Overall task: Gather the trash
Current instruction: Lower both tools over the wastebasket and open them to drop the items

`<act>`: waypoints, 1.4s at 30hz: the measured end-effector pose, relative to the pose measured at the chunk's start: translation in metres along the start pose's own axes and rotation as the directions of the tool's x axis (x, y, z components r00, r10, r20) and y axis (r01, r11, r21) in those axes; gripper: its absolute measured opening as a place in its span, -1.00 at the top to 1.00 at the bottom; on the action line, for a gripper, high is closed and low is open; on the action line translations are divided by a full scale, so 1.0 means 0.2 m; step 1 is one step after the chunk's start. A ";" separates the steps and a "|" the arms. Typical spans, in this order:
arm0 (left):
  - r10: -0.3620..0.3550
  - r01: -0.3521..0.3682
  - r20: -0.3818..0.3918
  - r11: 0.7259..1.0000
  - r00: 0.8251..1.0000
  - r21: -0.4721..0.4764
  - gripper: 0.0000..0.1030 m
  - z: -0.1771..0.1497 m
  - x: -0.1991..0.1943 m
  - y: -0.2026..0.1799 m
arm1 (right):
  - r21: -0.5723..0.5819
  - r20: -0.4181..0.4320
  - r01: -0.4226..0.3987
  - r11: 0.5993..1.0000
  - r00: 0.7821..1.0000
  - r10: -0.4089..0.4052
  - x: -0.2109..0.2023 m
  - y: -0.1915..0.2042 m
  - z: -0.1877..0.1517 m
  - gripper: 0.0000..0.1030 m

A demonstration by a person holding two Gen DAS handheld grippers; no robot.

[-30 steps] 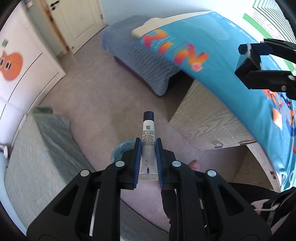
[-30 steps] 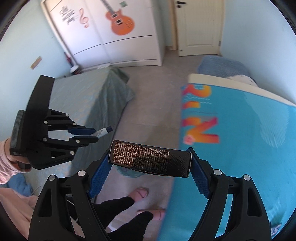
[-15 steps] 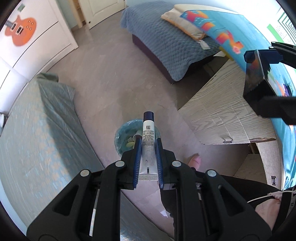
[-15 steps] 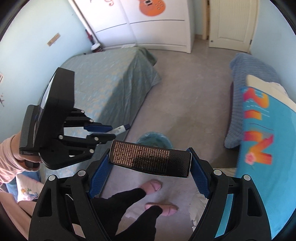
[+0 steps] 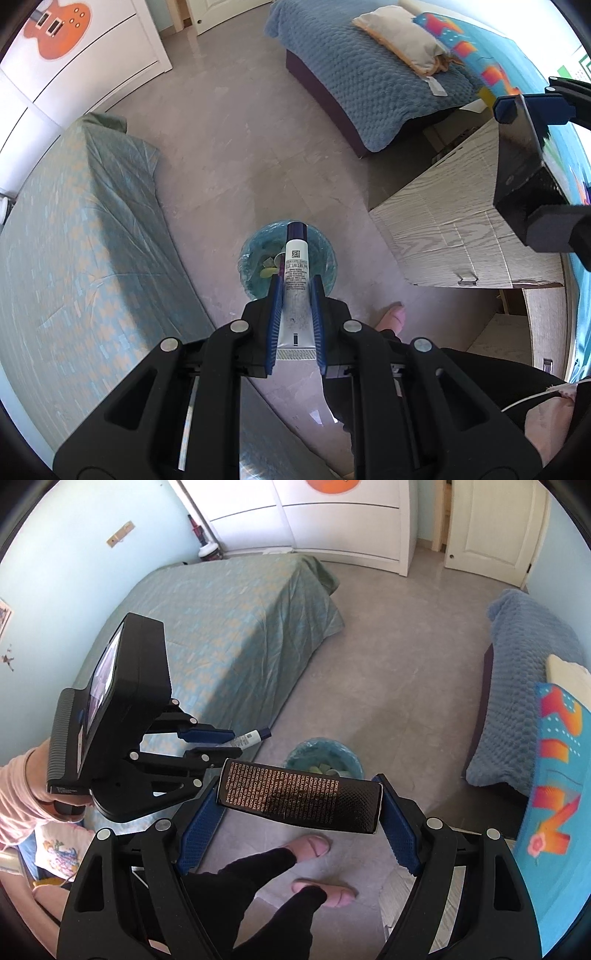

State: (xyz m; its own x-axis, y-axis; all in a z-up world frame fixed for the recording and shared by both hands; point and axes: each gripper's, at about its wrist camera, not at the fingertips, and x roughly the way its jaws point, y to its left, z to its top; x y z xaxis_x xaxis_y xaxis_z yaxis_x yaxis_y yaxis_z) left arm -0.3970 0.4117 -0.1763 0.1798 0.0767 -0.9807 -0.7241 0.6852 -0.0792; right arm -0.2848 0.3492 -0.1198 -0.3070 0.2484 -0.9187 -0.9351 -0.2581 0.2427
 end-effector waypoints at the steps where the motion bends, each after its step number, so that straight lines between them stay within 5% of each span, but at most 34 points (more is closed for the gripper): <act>1: -0.001 0.001 -0.002 1.000 1.000 -0.006 0.73 0.00 0.01 0.01 | -0.003 -0.005 -0.002 1.000 1.000 0.002 0.01 0.00 0.01 -0.54; 34: -0.043 0.041 -0.053 0.998 0.998 -0.039 0.72 -0.02 0.14 0.11 | 0.011 -0.101 -0.024 1.000 0.995 0.025 0.24 0.01 0.05 -0.54; 35: -0.048 0.046 -0.057 0.998 0.997 -0.041 0.63 -0.02 0.15 0.12 | 0.009 -0.100 -0.025 1.000 0.995 0.026 0.24 0.01 0.05 -0.55; 36: -0.047 0.044 -0.062 0.998 0.997 -0.046 0.15 -0.02 0.16 0.12 | 0.008 -0.101 -0.033 0.999 0.994 0.033 0.24 0.01 0.05 -0.57; 38: -0.018 0.016 -0.050 0.999 0.999 -0.052 -0.38 -0.01 0.15 0.13 | 0.013 -0.109 -0.033 0.999 0.993 0.035 0.24 0.00 0.06 -0.63; 42: -0.015 0.011 -0.051 0.998 0.999 -0.060 -0.41 0.00 0.15 0.14 | 0.018 -0.093 -0.027 0.999 0.995 0.029 0.23 -0.01 0.07 -0.72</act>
State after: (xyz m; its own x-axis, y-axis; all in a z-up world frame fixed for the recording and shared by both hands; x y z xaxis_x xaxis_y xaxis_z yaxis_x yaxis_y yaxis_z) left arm -0.4118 0.4337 -0.2087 0.1562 0.0297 -0.9873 -0.7607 0.6412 -0.1011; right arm -0.2990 0.3733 -0.1578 -0.3162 0.1528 -0.9363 -0.9294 -0.2478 0.2734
